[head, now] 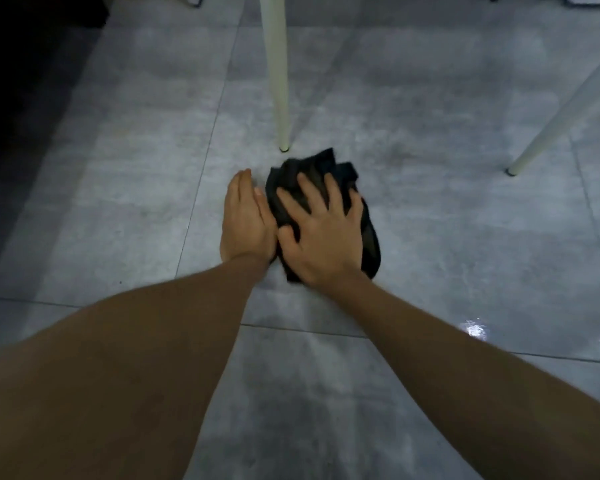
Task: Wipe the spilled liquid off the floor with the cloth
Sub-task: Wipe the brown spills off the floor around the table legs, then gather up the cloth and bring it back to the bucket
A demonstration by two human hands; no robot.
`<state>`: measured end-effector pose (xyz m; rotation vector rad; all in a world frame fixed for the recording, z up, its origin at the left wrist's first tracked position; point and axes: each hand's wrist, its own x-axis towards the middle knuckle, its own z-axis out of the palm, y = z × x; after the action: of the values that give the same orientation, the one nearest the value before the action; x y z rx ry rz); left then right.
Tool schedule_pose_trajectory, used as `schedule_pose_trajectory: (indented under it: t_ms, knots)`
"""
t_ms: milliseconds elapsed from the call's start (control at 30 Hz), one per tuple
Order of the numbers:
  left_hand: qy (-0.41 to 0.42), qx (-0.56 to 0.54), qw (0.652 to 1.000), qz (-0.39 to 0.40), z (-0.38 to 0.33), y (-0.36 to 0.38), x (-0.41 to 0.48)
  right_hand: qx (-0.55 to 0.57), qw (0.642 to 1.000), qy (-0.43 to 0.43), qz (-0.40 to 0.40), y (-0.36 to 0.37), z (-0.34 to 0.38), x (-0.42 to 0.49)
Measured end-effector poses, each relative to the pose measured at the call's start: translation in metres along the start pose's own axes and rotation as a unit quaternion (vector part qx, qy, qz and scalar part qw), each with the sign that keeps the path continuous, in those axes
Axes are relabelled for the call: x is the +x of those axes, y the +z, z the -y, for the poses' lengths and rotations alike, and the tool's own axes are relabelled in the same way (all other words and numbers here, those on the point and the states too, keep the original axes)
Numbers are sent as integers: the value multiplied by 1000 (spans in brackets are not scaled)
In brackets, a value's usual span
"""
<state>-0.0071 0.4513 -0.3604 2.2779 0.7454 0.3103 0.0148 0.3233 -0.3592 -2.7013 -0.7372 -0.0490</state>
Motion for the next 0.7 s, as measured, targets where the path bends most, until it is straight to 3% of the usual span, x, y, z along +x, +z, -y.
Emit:
schedule_pose_trajectory:
  t_ms: [200, 300, 400, 567, 700]
  knots:
    - [46, -20, 996, 72, 6, -13, -10, 46, 998, -17, -36, -8, -8, -85]
    - [90, -17, 989, 118, 0, -19, -22, 105, 991, 44, -73, -16, -2, -76]
    - [114, 48, 986, 114, -6, -18, -48, 117, 979, 116, -116, -26, -1, -45]
    - [104, 107, 986, 74, -26, -10, -63, 38, 987, 151, 37, -27, -12, -10]
    - [89, 38, 988, 123, -43, -11, -68, 64, 989, 137, -6, -35, -14, -21]
